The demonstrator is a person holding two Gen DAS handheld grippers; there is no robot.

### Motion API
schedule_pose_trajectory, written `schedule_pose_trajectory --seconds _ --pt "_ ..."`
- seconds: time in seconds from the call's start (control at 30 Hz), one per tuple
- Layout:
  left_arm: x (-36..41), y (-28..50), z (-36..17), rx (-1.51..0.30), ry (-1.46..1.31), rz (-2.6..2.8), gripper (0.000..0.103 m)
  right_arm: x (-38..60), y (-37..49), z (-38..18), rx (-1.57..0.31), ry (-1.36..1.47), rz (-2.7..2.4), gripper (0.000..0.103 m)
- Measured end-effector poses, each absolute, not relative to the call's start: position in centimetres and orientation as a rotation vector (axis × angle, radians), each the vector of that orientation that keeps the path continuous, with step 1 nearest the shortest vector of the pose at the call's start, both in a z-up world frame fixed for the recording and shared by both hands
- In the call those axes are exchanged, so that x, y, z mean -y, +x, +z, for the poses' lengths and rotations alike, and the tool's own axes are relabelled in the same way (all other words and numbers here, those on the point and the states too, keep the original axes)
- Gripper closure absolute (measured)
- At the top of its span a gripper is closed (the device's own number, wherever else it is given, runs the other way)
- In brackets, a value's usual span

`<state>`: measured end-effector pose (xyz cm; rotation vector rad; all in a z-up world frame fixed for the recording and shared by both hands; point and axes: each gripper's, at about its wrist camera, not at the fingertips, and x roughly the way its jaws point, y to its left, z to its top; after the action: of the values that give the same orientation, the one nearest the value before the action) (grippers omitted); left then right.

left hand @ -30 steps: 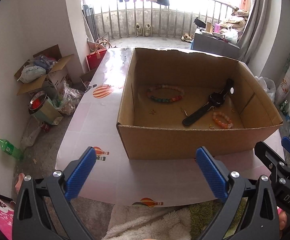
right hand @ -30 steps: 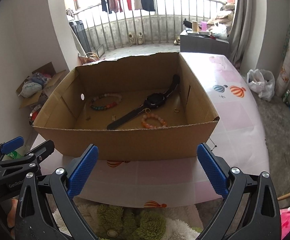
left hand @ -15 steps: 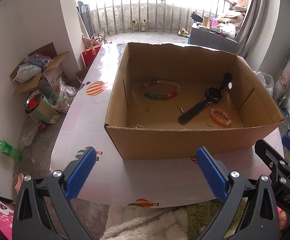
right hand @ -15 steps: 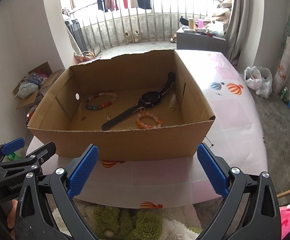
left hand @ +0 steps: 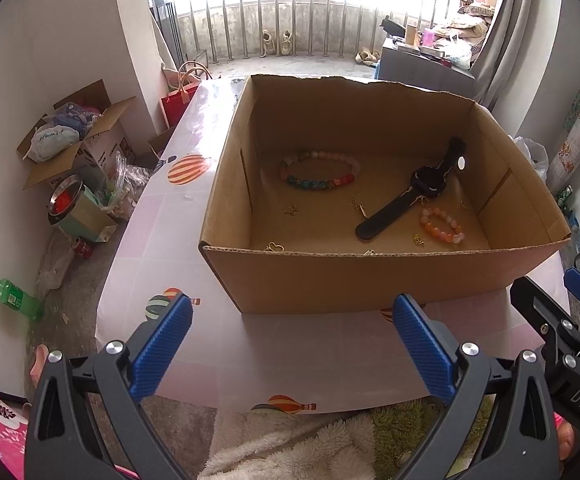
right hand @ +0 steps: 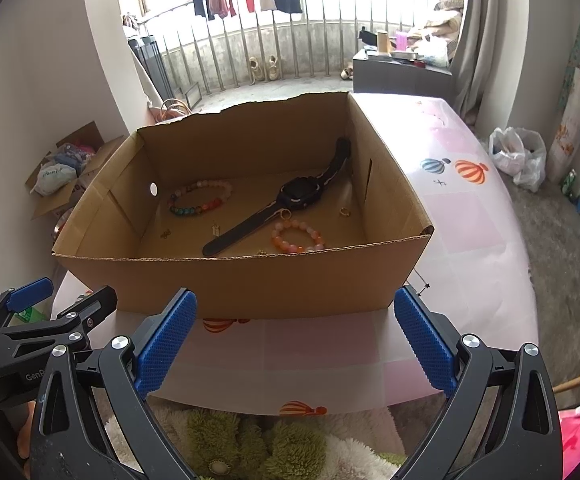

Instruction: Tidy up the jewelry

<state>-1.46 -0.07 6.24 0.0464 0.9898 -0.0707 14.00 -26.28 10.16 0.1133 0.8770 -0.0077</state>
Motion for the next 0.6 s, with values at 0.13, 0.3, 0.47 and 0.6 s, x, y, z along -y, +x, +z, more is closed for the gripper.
schedule_pose_trajectory --seconds 0.13,0.3,0.47,0.6 --pt "0.09 -1.44 6.04 -1.000 0.044 -0.072 0.006 26.35 14.01 10.07 -0.882 0.118 -0.008 0.008" --pt "0.11 -1.44 5.93 -1.007 0.043 -0.072 0.006 26.42 14.05 9.95 -0.891 0.128 -0.007 0.008" --pt "0.09 -1.47 5.94 -1.008 0.043 -0.070 0.006 26.34 14.03 9.92 -0.893 0.126 -0.009 0.008" --pt "0.15 -1.54 5.87 -1.014 0.043 -0.070 0.006 26.41 14.12 9.79 -0.901 0.131 -0.011 0.008"
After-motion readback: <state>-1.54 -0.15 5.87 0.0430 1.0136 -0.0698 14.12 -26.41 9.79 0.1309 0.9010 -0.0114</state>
